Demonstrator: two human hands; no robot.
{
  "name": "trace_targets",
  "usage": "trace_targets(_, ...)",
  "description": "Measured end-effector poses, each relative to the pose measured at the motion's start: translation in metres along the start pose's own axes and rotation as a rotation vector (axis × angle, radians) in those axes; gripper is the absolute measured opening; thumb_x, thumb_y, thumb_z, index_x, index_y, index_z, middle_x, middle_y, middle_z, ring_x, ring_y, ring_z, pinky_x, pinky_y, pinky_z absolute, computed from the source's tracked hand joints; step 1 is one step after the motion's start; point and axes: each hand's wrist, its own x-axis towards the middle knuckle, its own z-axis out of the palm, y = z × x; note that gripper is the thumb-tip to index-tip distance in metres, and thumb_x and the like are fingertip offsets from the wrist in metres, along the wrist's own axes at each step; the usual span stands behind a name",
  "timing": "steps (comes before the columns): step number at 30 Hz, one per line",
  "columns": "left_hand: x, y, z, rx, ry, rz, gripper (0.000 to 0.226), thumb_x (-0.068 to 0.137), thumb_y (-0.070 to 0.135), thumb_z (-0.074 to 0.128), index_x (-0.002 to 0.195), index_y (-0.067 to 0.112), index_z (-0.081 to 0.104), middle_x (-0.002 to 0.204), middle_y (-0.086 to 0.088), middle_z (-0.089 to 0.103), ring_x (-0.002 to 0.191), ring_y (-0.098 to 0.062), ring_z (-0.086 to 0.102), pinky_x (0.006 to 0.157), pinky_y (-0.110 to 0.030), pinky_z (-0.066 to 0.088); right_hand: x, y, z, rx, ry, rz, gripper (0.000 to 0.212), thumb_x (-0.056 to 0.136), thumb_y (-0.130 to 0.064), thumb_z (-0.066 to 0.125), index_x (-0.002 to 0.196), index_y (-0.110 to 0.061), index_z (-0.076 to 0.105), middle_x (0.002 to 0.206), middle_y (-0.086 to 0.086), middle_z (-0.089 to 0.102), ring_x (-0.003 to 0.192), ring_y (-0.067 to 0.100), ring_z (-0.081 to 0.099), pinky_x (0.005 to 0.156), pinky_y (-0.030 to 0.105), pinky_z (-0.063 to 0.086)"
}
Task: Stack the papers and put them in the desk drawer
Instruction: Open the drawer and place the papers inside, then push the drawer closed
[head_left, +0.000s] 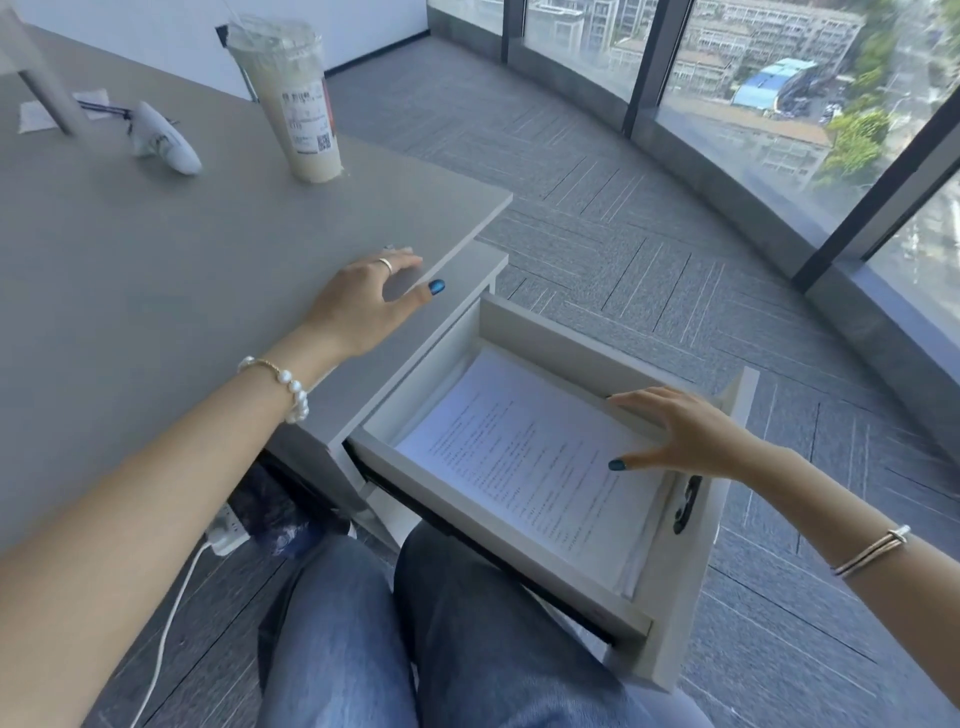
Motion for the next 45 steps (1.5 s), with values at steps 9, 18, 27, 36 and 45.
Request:
trace_targets(9,-0.003,0.005,0.000,0.055,-0.005,-0.013,0.053,0.087,0.041,0.054,0.130,0.010,0.051,0.146,-0.007,0.044,0.136,-0.016,0.036,0.111,-0.024,0.022,-0.043,0.019,0.017,0.038,0.205,-0.031,0.101,0.049,-0.091,0.042,0.134,-0.037,0.042,0.146,-0.006,0.041,0.139,0.015,0.025,0.114,0.044,0.016)
trace_targets(18,-0.004,0.004,0.000,0.050,-0.013,-0.054,0.053,0.087,0.044,0.054,0.130,0.013,0.051,0.147,-0.003,0.043,0.136,-0.014,0.036,0.112,-0.026,0.022,-0.079,0.035,0.027,0.122,0.108,-0.075,0.103,0.041,-0.087,0.057,0.134,-0.048,0.034,0.153,-0.016,0.009,0.145,0.013,-0.006,0.115,0.055,0.009)
trace_targets(27,-0.002,0.002,0.000,0.042,-0.040,-0.046,0.058,0.086,0.048,0.053,0.133,0.015,0.047,0.149,0.000,0.038,0.139,-0.011,0.031,0.113,-0.027,0.020,-0.061,0.017,0.027,0.187,0.138,-0.071,0.108,0.040,-0.084,0.060,0.136,-0.042,0.034,0.149,-0.020,0.004,0.140,0.004,-0.013,0.115,0.051,0.007)
trace_targets(36,-0.002,-0.001,0.002,0.014,-0.041,-0.030,0.059,0.086,0.049,0.051,0.134,0.015,0.047,0.150,0.000,0.037,0.140,-0.009,0.028,0.113,-0.025,0.018,-0.020,-0.022,0.028,0.181,0.180,-0.077,0.114,0.041,-0.078,0.061,0.142,-0.039,0.026,0.159,-0.001,0.005,0.146,0.022,-0.006,0.115,0.058,0.009)
trace_targets(45,-0.002,-0.002,0.001,0.011,-0.067,-0.027,0.062,0.086,0.053,0.047,0.136,0.018,0.042,0.152,0.003,0.033,0.142,-0.007,0.021,0.114,-0.027,0.015,0.032,-0.075,0.040,0.297,0.272,0.111,0.129,0.042,-0.073,0.071,0.146,-0.037,0.004,0.157,0.018,-0.006,0.145,0.035,-0.006,0.114,0.056,0.009)
